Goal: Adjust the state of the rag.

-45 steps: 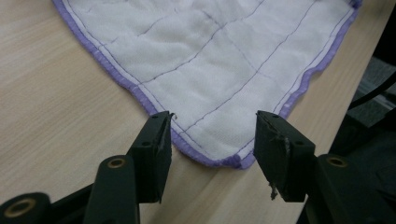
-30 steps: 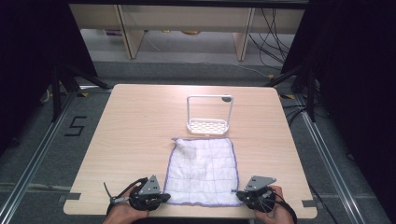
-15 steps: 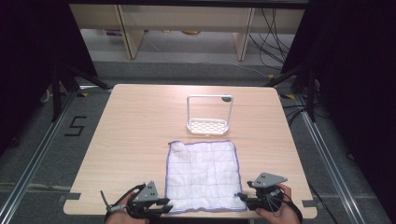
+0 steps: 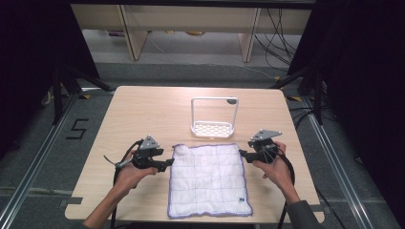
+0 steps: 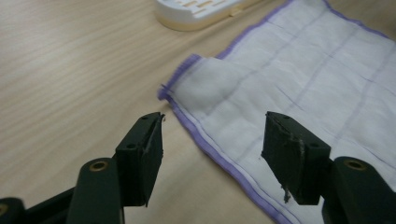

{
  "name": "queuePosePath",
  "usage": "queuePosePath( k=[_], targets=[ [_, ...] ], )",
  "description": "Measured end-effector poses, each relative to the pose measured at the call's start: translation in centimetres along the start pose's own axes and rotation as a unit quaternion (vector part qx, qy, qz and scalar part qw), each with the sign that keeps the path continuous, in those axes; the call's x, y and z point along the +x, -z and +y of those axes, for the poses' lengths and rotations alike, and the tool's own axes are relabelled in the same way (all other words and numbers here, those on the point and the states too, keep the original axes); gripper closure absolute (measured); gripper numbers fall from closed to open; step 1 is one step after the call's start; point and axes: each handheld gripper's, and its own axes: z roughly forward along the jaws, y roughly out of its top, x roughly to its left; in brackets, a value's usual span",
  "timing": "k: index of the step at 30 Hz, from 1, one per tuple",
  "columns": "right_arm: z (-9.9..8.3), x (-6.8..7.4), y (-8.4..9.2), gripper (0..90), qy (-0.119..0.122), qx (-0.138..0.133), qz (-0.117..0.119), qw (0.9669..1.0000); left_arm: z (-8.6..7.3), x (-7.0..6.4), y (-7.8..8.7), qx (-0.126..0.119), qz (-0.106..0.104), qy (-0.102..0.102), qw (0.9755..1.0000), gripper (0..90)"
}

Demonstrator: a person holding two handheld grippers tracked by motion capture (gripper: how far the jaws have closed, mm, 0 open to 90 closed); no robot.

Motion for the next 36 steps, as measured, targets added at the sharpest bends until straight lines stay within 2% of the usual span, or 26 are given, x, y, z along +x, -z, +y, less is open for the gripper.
queuePosePath(
  k=[1,2,4,5,6,7,8,9,12,13,14,15,16,17,18,20,22,23,24,25,26,27,32,33,35,36],
  targets=[
    [0.0,0.0,0.0,46.9,0.000,0.000,0.000,1.0000,0.2,0.2,-0.3,-0.002,0.004,0.004,1.0000,37.5],
    [0.5,-0.4,-0.9,46.9,0.000,0.002,0.003,1.0000,0.6,0.8,-1.1,0.003,0.006,0.002,1.0000,35.5],
    [0.7,-0.5,-1.1,47.1,-0.001,0.006,0.003,1.0000,0.8,1.0,-1.5,0.008,0.002,-0.002,1.0000,34.4],
    [1.0,-0.8,-2.0,49.0,0.000,-0.003,0.005,1.0000,1.0,1.3,-2.1,0.010,-0.003,-0.006,0.9999,33.9],
    [1.1,-0.9,-2.1,49.0,-0.003,0.009,0.009,0.9999,1.3,1.6,-2.9,-0.003,-0.012,0.002,0.9999,33.3],
    [1.1,-0.9,-2.1,49.0,-0.003,0.009,0.009,0.9999,1.3,1.6,-2.9,-0.003,-0.012,0.002,0.9999,33.2],
    [1.3,-1.3,-3.0,49.2,-0.003,0.010,0.010,0.9999,1.5,1.8,-3.6,-0.005,-0.013,-0.001,0.9999,33.3],
    [1.3,-1.3,-3.3,49.8,-0.006,0.008,0.008,0.9999,1.5,1.8,-3.6,-0.005,-0.013,-0.001,0.9999,33.1],
    [1.5,-1.4,-4.0,51.4,-0.008,0.014,0.013,0.9998,1.7,2.0,-4.6,0.006,-0.023,-0.003,0.9997,33.0],
    [1.6,-1.4,-4.6,53.0,0.000,0.021,0.014,0.9997,1.8,2.1,-5.0,0.014,-0.026,-0.004,0.9996,33.9],
    [1.6,-1.4,-4.6,53.0,0.000,0.021,0.014,0.9997,1.9,2.1,-5.2,0.018,-0.029,-0.011,0.9994,33.9],
    [1.9,-1.3,-5.1,55.3,0.004,0.037,0.015,0.9992,1.9,2.0,-5.6,0.020,-0.022,-0.010,0.9995,35.0],
    [1.8,-1.1,-5.5,55.6,0.007,0.033,0.015,0.9993,1.9,2.0,-5.8,0.026,-0.029,-0.020,0.9991,37.1],
    [1.8,-1.1,-5.5,55.6,0.007,0.033,0.015,0.9993,1.9,2.0,-5.8,0.026,-0.029,-0.020,0.9991,41.0],
    [2.0,-0.9,-5.6,56.9,0.000,0.049,0.015,0.9987,2.0,2.0,-6.0,0.031,-0.031,-0.031,0.9986,41.0],
    [1.9,-0.9,-6.4,61.0,0.008,0.046,0.017,0.9988,2.1,2.0,-6.2,0.028,-0.041,-0.040,0.9980,52.0],
    [1.9,-1.0,-6.5,70.0,0.005,0.058,0.024,0.9980,2.1,2.0,-6.2,0.027,-0.044,-0.046,0.9976,64.7],
    [1.8,-0.8,-6.7,76.1,-0.003,0.053,0.033,0.9980,2.1,1.9,-6.2,0.028,-0.045,-0.051,0.9973,70.2],
    [1.9,-1.0,-6.6,82.7,0.001,0.052,0.036,0.9980,2.1,1.9,-6.1,0.028,-0.047,-0.055,0.9970,74.8],
    [1.9,-1.1,-6.4,84.9,0.006,0.058,0.037,0.9976,2.1,2.0,-6.0,0.027,-0.044,-0.058,0.9970,78.2],
    [1.9,-0.8,-6.4,86.2,-0.008,0.056,0.039,0.9977,2.2,2.1,-5.9,0.024,-0.043,-0.057,0.9972,81.1],
    [1.9,-1.2,-6.3,86.6,0.006,0.045,0.033,0.9984,2.2,2.2,-5.7,0.017,-0.041,-0.056,0.9974,83.4],
    [2.3,-1.6,-4.8,87.2,0.002,0.031,0.029,0.9991,2.8,2.8,-4.5,0.001,-0.023,-0.060,0.9980,89.1],
    [2.5,-1.9,-4.1,87.3,0.002,0.017,0.023,0.9996,3.0,2.9,-4.2,-0.004,-0.023,-0.055,0.9982,89.4],
    [2.5,-2.0,-3.9,87.3,-0.002,0.012,0.027,0.9995,3.1,3.0,-4.2,-0.009,-0.024,-0.052,0.9983,89.4],
    [2.6,-2.2,-3.6,87.2,0.003,0.014,0.036,0.9993,3.2,3.0,-4.3,-0.007,-0.028,-0.052,0.9982,89.1]
  ],
)
